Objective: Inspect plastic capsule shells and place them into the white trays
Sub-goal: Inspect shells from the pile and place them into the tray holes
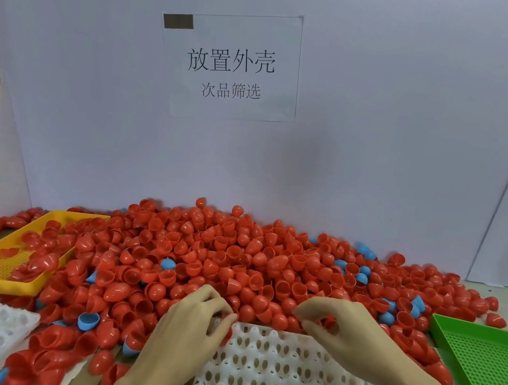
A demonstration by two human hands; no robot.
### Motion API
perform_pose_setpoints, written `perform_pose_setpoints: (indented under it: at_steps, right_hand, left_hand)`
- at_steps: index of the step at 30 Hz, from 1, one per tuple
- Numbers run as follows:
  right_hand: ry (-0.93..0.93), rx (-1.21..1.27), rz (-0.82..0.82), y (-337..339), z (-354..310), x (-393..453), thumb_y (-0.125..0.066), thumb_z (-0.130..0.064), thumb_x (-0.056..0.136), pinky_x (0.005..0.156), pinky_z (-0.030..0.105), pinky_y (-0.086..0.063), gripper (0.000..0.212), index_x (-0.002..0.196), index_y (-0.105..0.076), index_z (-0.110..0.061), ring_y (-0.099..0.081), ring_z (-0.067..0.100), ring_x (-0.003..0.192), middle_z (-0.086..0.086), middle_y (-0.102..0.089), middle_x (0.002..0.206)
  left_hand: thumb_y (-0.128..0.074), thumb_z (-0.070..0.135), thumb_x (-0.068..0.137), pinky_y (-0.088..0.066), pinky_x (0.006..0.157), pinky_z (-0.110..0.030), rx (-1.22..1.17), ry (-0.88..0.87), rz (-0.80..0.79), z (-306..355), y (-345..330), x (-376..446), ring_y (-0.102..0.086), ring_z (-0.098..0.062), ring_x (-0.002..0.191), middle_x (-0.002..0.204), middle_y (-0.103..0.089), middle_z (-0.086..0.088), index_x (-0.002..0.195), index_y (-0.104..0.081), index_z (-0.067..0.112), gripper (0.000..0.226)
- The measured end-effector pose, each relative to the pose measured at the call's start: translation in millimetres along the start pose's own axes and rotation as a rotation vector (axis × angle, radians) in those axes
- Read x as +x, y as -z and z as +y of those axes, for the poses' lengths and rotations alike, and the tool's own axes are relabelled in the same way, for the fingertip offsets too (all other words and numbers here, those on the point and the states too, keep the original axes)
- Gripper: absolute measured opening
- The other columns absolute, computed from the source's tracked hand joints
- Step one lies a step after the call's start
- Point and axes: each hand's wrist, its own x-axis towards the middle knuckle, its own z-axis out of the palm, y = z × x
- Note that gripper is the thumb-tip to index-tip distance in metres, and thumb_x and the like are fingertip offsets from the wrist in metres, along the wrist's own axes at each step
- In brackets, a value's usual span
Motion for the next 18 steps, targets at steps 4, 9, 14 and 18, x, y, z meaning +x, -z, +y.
perform_pose_setpoints:
  at_steps: [4,9,14,18]
  right_hand:
    - [0.014,-0.072,0.061,-15,-13,23,-0.065,-0.031,0.103,0.096,0.020,-0.054,0.027,0.130,-0.068,-0.033,-0.062,-0.005,0.103,-0.022,-0.066,0.116]
    - [0.040,-0.219,0.038,-54,-20,47,-0.065,-0.053,0.098,0.100,0.023,-0.047,0.055,0.148,-0.050,-0.034,-0.048,0.005,0.119,-0.014,-0.053,0.131]
    - [0.039,-0.190,0.122,-65,-23,69,-0.067,-0.042,0.100,0.096,0.023,-0.048,0.036,0.131,-0.062,-0.025,-0.055,0.008,0.109,-0.012,-0.061,0.121]
    - [0.004,0.037,0.181,-54,-18,68,-0.070,-0.023,0.100,0.098,0.020,-0.051,0.030,0.130,-0.067,-0.025,-0.063,0.004,0.111,-0.010,-0.070,0.120]
  left_hand:
    - [-0.058,0.044,0.104,-0.048,0.071,-0.014,0.020,-0.022,0.088,2,3,0,-0.059,0.002,0.088,0.094,-0.056,0.024,0.092,-0.072,0.034,0.021]
    - [-0.055,0.047,0.105,-0.050,0.065,-0.018,0.056,-0.053,0.117,6,3,-3,-0.060,-0.003,0.081,0.088,-0.056,0.020,0.085,-0.068,0.032,0.028]
    - [-0.057,0.044,0.104,-0.045,0.060,-0.016,0.057,-0.048,0.146,7,7,-2,-0.058,-0.006,0.078,0.083,-0.055,0.018,0.081,-0.066,0.032,0.028]
    - [-0.058,0.041,0.104,-0.044,0.059,-0.016,0.063,-0.056,0.161,7,10,-2,-0.058,-0.004,0.077,0.083,-0.056,0.019,0.081,-0.067,0.032,0.027]
